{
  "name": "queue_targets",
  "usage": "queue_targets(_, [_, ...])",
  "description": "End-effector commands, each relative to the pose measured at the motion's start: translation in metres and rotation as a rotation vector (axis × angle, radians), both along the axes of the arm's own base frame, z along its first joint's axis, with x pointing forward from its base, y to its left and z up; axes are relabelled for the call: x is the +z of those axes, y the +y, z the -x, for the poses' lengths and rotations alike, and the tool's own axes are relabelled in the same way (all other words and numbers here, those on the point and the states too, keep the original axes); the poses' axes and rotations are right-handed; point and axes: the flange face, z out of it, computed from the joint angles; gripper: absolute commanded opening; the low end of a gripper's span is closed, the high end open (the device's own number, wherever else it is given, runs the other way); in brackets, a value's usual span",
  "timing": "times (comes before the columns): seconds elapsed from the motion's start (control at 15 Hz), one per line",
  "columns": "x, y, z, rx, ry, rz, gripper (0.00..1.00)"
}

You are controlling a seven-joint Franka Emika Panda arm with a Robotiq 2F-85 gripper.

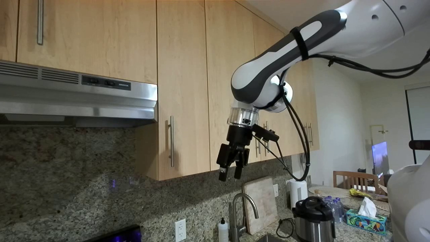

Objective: Open the cabinet door

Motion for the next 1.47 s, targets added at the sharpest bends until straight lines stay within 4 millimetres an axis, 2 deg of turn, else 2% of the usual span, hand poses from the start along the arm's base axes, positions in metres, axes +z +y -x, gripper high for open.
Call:
queue_targets(0.0, [0.001, 0.0, 0.0, 0.0, 0.001, 0.0, 1.0])
queue_targets(0.27, [0.011, 0.015, -0.007, -0.083, -0.04, 0.012, 1.0])
queue_targets(0.47, [0.026, 0.035, -0.017, -0.183, -0.113, 0.011, 1.0])
queue_targets(0.87, [0.053, 0.08, -0.059, -0.429, -0.292, 0.003, 1.0])
queue_targets(1.07, [0.062, 0.085, -0.085, -0.555, -0.378, 0.03, 1.0])
queue_targets(1.4, [0.066, 0.092, -0.111, -0.708, -0.454, 0.117, 1.0])
